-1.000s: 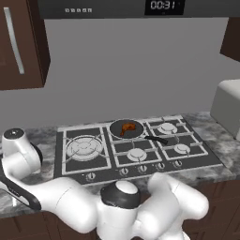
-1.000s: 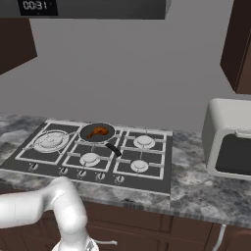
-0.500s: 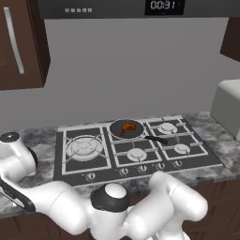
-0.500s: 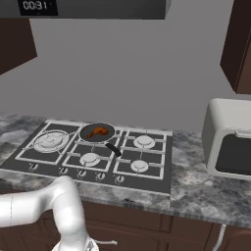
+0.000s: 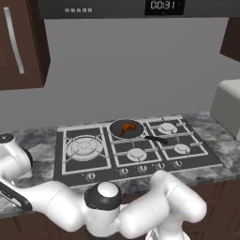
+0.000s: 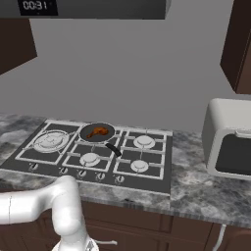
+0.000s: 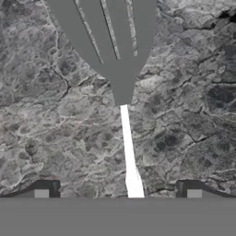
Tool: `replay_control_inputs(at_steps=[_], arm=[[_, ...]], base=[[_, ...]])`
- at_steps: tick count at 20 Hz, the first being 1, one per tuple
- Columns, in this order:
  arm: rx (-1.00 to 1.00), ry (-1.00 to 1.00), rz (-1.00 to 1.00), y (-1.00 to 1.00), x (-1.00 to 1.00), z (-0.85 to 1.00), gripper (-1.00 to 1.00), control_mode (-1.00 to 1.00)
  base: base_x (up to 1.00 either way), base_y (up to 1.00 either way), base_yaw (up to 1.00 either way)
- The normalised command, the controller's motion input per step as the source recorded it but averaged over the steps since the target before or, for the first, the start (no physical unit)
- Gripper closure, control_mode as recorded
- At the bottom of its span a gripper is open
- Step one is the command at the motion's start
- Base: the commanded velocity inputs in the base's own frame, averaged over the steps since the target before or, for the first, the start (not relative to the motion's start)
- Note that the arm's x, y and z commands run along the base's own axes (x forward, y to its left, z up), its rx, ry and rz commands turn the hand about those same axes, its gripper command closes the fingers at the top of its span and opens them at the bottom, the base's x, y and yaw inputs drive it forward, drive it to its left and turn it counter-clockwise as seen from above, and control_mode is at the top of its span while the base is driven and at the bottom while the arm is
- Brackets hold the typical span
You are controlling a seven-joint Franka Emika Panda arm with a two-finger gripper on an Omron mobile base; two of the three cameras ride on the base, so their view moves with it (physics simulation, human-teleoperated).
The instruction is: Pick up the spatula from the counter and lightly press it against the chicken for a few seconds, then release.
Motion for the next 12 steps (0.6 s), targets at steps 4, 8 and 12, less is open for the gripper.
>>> replay_control_inputs(at_steps=[4,8,12], arm=[[-0.02,0.03,0.00,0.07,0.08,-0.19,-1.00,-1.00],[-0.02,0.03,0.00,0.06,0.07,-0.20,-1.00,-1.00],[-0.02,0.01,0.00,0.08,0.06,-0.18,-1.00,-1.00]], base=[[0.00,0.00,0.00],[0.00,0.00,0.00],[0.00,0.00,0.00]])
